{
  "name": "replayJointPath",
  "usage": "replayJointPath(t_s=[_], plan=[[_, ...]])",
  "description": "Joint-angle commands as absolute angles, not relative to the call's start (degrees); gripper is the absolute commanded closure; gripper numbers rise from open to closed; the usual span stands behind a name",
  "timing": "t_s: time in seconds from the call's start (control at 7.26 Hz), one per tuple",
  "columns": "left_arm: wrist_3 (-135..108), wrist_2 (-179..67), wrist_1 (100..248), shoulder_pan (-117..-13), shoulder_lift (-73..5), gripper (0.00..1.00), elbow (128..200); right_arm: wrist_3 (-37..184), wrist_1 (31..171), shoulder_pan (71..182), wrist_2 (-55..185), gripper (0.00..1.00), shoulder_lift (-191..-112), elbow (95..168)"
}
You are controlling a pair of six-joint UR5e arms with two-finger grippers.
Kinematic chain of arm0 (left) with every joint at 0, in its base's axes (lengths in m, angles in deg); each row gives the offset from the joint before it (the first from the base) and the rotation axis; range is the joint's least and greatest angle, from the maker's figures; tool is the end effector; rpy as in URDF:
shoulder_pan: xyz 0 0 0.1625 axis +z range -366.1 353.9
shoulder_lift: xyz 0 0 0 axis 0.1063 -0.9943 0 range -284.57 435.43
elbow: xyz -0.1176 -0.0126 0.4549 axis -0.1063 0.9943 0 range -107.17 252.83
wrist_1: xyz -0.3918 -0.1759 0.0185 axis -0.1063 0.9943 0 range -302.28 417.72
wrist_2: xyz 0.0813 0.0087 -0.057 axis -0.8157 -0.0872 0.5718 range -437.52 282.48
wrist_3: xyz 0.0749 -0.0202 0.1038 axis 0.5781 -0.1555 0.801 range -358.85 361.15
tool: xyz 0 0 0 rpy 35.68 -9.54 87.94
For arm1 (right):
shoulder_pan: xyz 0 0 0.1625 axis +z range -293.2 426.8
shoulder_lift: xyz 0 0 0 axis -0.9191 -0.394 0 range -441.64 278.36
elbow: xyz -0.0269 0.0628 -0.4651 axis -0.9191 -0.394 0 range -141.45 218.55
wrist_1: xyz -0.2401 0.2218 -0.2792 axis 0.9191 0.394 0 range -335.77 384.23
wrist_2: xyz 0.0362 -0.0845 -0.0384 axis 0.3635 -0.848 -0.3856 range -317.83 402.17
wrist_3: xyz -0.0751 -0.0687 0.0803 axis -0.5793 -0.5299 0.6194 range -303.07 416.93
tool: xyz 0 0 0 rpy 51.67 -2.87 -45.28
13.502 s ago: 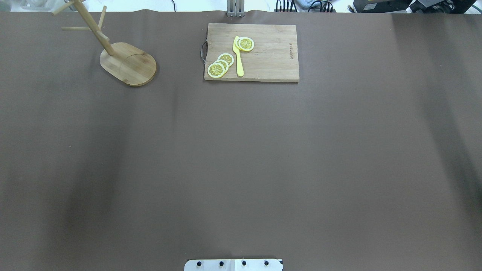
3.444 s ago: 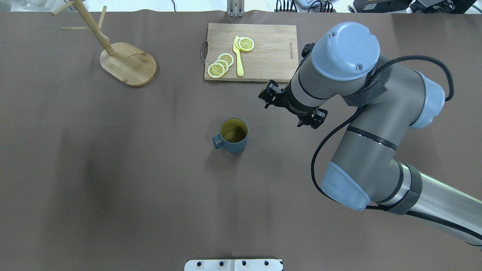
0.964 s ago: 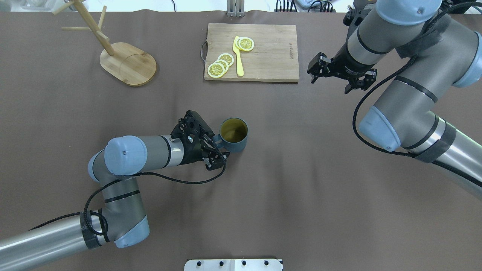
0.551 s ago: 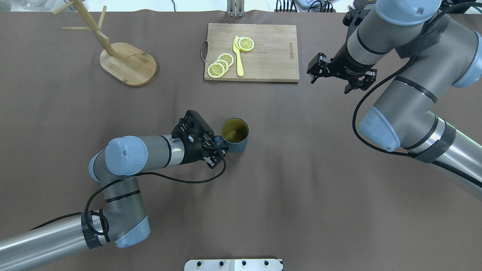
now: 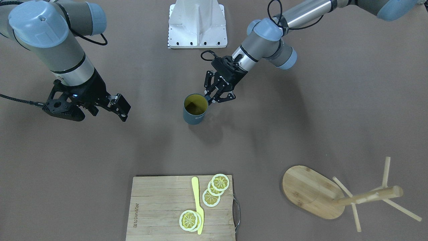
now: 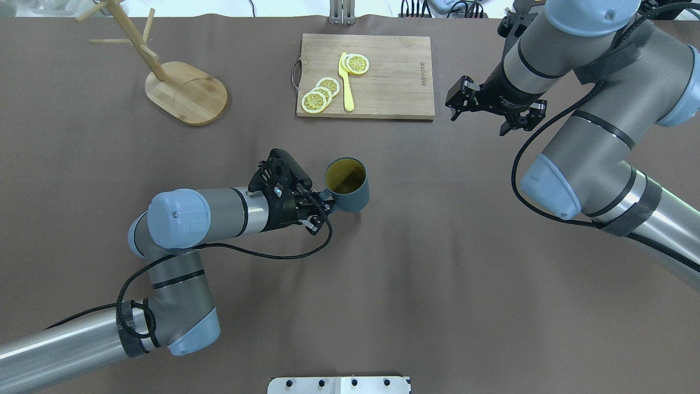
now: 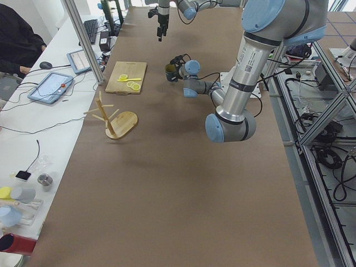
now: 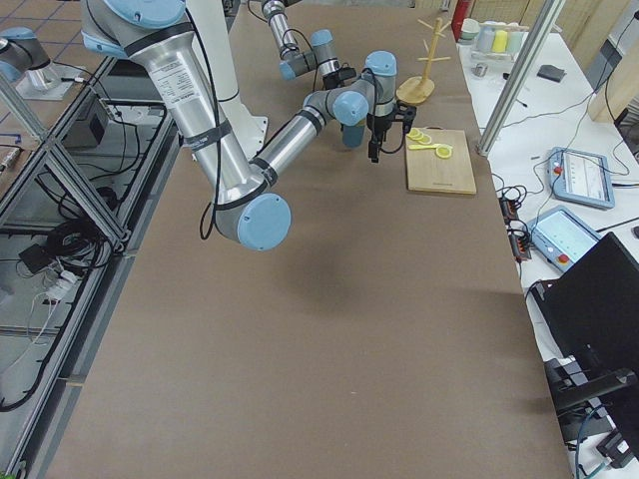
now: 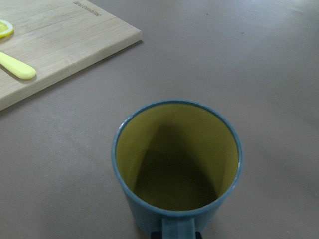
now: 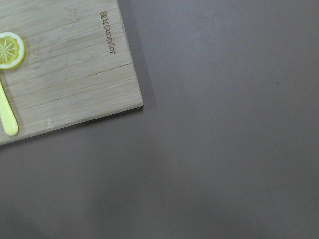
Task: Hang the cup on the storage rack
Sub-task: 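Lift the teal mug with the left gripper toward the wooden rack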
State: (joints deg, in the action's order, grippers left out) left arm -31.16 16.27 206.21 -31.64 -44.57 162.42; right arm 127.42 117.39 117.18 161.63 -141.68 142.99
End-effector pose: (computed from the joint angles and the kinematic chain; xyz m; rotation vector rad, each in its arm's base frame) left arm 0.5986 -0.4242 0.2725 0.9943 1.1997 0.4955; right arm -0.3776 -0.5651 0.3030 -0.0001 -0.8609 0.3204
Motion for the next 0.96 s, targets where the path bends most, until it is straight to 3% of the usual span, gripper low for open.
replayJointPath(t_s=[0.0,0.83], plan=[[-43.6,16.9,205.5,-33.4,-44.4,1.0,168.5,127.2,117.4,118.2,161.7,0.0,-141.7,143.1],[-79.3,28.2,203.2,-54.9,-44.6,1.0,166.9,120.5,117.4,120.2,163.3,0.0,-141.8,143.0]])
